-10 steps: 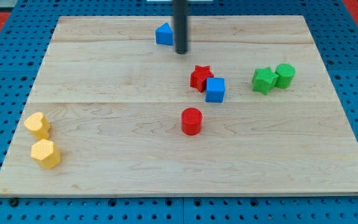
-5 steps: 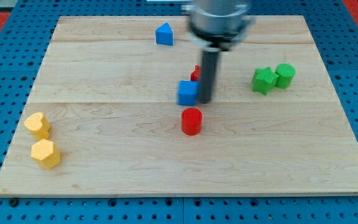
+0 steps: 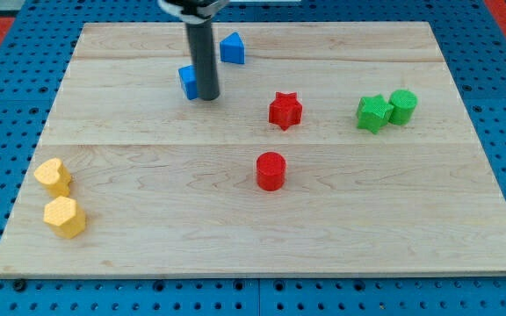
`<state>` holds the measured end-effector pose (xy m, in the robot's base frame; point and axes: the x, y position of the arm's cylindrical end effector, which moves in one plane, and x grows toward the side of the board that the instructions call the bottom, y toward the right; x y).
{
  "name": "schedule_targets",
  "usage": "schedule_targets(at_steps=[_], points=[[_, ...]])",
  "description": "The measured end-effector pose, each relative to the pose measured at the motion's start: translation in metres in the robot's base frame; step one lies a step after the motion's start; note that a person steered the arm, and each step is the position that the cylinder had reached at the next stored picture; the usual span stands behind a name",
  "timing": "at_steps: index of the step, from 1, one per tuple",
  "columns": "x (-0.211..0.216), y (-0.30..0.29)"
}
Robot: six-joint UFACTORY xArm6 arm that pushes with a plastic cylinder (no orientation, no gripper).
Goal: Move the blue cube closer to blue triangle
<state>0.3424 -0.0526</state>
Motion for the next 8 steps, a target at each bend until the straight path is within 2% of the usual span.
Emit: schedule_targets(at_steps=[1, 4, 6, 8], points=[[-0.021, 0.004], [-0.014, 0.009], [-0.037, 0.009], [0.028, 0.010]])
